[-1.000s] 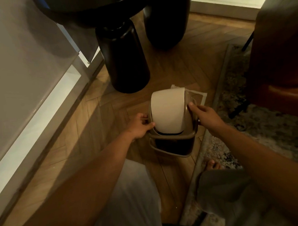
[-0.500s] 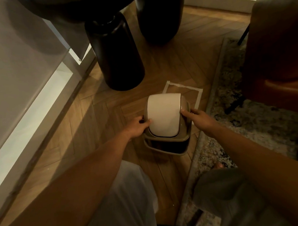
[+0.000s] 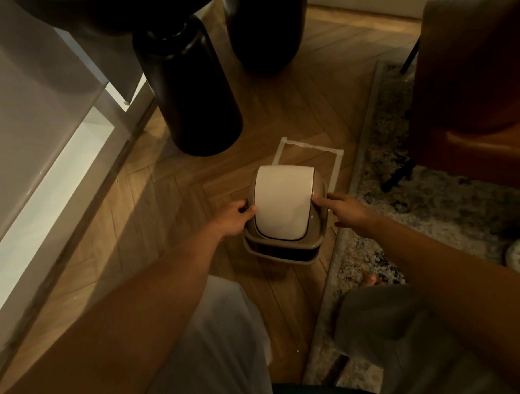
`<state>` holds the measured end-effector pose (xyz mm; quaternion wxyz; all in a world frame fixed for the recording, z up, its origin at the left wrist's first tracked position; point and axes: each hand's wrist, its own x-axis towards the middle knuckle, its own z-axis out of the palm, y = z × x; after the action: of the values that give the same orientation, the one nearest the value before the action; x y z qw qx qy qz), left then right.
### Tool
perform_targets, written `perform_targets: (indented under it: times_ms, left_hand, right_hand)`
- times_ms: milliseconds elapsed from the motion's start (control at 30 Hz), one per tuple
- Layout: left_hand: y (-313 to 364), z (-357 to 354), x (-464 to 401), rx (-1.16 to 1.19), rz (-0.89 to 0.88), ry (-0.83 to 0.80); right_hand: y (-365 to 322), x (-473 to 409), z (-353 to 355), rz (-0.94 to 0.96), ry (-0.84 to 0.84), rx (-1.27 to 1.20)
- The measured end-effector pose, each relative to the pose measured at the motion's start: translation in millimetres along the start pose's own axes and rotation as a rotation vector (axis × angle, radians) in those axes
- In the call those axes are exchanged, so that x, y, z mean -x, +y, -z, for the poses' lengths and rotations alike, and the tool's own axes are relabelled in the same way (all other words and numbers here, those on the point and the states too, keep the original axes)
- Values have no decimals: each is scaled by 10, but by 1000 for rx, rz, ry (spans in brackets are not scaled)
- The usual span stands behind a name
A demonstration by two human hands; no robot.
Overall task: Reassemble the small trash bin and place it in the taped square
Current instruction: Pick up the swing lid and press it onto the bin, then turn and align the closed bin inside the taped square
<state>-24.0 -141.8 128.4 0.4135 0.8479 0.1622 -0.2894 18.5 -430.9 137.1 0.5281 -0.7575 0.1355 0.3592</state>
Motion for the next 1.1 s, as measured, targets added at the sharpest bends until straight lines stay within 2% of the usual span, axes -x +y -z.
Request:
perform_targets:
  times_ms: [333, 533, 833, 1100]
  left_hand:
    - [-33, -10, 44, -51, -1, -72]
    - [-73, 21, 87, 7, 102, -151]
    - [-38, -35, 91, -18, 77, -105]
    - [21, -64, 96, -6, 74, -96]
  right_hand:
    - [199, 146, 29, -30, -112, 59]
    - [286, 207, -66, -42, -120, 119]
    - [398, 222, -153, 18, -53, 118]
    - [381, 256, -146, 110, -64, 154]
